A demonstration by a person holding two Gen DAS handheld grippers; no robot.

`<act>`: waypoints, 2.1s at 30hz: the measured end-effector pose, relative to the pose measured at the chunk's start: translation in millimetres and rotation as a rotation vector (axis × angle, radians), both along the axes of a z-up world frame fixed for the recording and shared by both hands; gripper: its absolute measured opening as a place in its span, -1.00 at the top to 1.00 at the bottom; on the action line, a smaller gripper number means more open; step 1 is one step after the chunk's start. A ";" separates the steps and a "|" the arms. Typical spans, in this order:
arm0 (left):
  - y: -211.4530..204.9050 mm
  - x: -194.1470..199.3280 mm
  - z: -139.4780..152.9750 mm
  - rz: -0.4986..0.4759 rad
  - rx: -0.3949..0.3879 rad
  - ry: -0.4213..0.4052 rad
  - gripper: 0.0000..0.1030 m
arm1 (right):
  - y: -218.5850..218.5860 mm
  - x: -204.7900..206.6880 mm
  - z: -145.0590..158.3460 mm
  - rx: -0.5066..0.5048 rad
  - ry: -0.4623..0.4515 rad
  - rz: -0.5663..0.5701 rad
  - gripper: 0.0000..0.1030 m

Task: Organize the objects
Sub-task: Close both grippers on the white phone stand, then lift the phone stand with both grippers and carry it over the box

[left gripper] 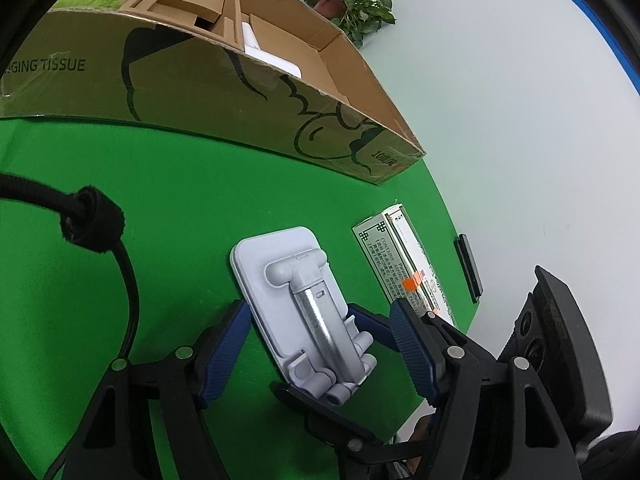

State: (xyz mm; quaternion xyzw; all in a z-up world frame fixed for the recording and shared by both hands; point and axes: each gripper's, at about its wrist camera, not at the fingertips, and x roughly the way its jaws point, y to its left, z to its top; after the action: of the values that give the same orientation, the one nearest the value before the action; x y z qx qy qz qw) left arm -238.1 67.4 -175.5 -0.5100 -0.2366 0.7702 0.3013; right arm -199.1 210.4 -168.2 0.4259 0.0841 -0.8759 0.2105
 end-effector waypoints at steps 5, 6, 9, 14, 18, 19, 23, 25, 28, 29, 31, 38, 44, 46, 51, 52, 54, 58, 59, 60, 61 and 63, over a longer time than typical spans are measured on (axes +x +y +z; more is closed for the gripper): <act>0.7 -1.1 -1.9 0.000 -0.017 -0.004 -0.17 | 9.0 -7.0 3.6 -0.100 -0.048 -0.027 -0.34; 0.3 -1.1 -1.8 0.003 -0.026 -0.003 -0.09 | 11.2 -8.3 4.1 -0.120 -0.057 -0.030 -0.34; 2.2 -1.4 -2.8 0.008 -0.058 0.000 0.23 | 16.9 -7.7 5.3 -0.174 -0.082 -0.041 -0.34; 2.4 2.1 9.7 0.012 -0.020 0.054 0.42 | 15.8 -15.7 8.9 -0.176 -0.066 -0.059 -0.32; 4.9 4.1 33.0 0.005 -0.030 0.118 0.44 | 14.3 -3.8 22.3 -0.179 -0.002 -0.063 -0.32; 5.7 3.9 39.6 0.005 -0.034 0.134 0.44 | 13.9 -5.7 27.8 -0.184 0.015 -0.063 -0.32; 12.6 2.9 66.1 -0.007 -0.050 0.196 0.47 | 11.0 -11.4 48.6 -0.195 0.076 -0.067 -0.31; 16.9 1.3 80.0 -0.009 -0.059 0.229 0.47 | 12.0 -17.1 58.0 -0.202 0.102 -0.072 -0.31; 13.2 -2.5 101.2 -0.020 -0.063 0.264 0.47 | 14.9 -20.3 70.2 -0.208 0.139 -0.077 -0.31; 13.2 -4.9 107.9 -0.022 -0.063 0.273 0.47 | 15.4 -23.6 75.8 -0.209 0.152 -0.080 -0.31; 13.7 -10.0 119.9 -0.028 -0.066 0.291 0.47 | 18.0 -26.9 81.9 -0.207 0.169 -0.085 -0.31; 18.2 -31.6 151.6 -0.039 -0.079 0.332 0.47 | 24.2 -48.2 99.4 -0.218 0.204 -0.098 -0.31; 22.0 -55.9 163.5 -0.039 -0.094 0.341 0.48 | 25.1 -69.8 105.3 -0.229 0.202 -0.098 -0.31; 23.7 -67.8 167.8 -0.041 -0.100 0.344 0.48 | 25.1 -79.2 108.6 -0.235 0.200 -0.098 -0.31; 28.3 -108.4 179.1 -0.040 -0.114 0.340 0.48 | 27.0 -107.5 117.7 -0.247 0.191 -0.099 -0.31; 29.2 -115.5 180.5 -0.041 -0.118 0.339 0.48 | 27.6 -113.2 119.3 -0.249 0.187 -0.099 -0.31; 31.1 -133.3 184.4 -0.038 -0.127 0.320 0.48 | 29.1 -126.6 122.2 -0.252 0.177 -0.096 -0.31; 35.9 -162.3 187.3 -0.034 -0.145 0.290 0.48 | 32.1 -147.5 125.8 -0.256 0.150 -0.090 -0.30; 37.3 -169.2 187.2 -0.031 -0.150 0.281 0.48 | 33.3 -153.4 125.6 -0.260 0.138 -0.088 -0.30; 39.0 -177.2 185.7 -0.029 -0.154 0.269 0.48 | 34.3 -159.5 124.7 -0.264 0.123 -0.087 -0.30; 39.8 -183.1 183.2 -0.027 -0.155 0.257 0.48 | 35.1 -165.0 123.1 -0.267 0.109 -0.086 -0.30; 42.0 -196.9 174.1 -0.023 -0.162 0.225 0.48 | 36.6 -175.8 116.4 -0.270 0.069 -0.083 -0.30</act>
State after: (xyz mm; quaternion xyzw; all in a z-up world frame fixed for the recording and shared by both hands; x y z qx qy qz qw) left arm -435.0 109.4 -1.4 -0.4458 -0.1326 0.8355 0.2925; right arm -374.9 247.0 -51.8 0.3663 -0.0451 -0.9015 0.2263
